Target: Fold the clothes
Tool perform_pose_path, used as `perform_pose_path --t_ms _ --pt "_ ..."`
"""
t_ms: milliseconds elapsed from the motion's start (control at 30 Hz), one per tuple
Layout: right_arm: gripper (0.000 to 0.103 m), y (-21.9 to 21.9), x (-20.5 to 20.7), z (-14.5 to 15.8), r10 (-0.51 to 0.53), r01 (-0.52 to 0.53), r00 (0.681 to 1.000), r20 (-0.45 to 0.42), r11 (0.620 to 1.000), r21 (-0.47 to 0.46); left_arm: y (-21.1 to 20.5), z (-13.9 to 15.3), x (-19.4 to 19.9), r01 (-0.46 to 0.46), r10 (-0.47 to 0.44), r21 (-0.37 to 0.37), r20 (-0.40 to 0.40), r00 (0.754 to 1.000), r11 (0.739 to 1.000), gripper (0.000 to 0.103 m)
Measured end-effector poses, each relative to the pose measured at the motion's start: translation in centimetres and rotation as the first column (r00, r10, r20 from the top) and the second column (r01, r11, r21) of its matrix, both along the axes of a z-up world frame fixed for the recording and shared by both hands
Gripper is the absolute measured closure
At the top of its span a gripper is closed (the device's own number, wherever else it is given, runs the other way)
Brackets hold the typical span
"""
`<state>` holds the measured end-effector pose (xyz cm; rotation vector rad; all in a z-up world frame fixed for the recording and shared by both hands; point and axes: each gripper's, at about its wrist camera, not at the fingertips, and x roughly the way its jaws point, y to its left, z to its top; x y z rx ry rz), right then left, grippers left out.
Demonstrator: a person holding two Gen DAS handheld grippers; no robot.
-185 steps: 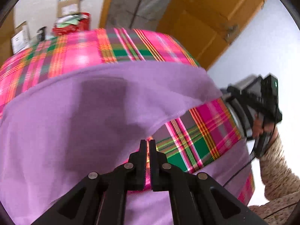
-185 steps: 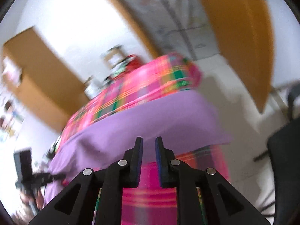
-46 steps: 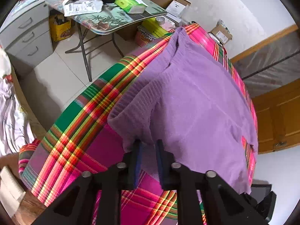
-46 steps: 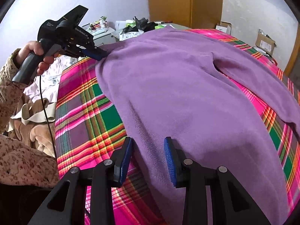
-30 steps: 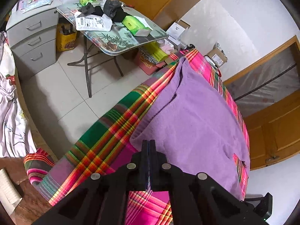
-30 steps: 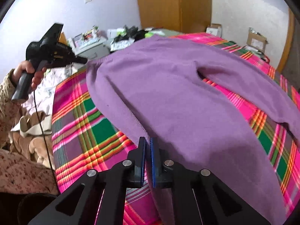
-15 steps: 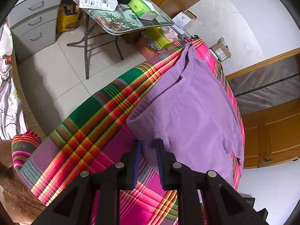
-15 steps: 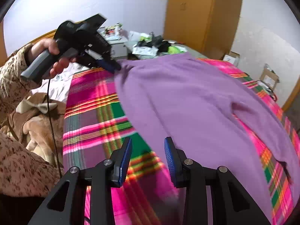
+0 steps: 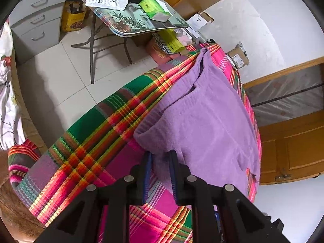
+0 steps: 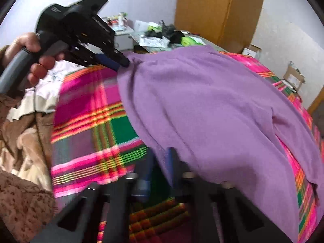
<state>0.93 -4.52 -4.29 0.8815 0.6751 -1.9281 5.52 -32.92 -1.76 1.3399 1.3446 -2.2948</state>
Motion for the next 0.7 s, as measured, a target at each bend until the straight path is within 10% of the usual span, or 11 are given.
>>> perform_pose_path --t_ms 700 --pt "0.101 0.6 3.1 0.9 0.061 -0.058 0.995 0.073 0.997 -0.041 -1.1 -0.4 3.1 -0.054 0.055 0.012 -0.091 0.994 0.998 0.100"
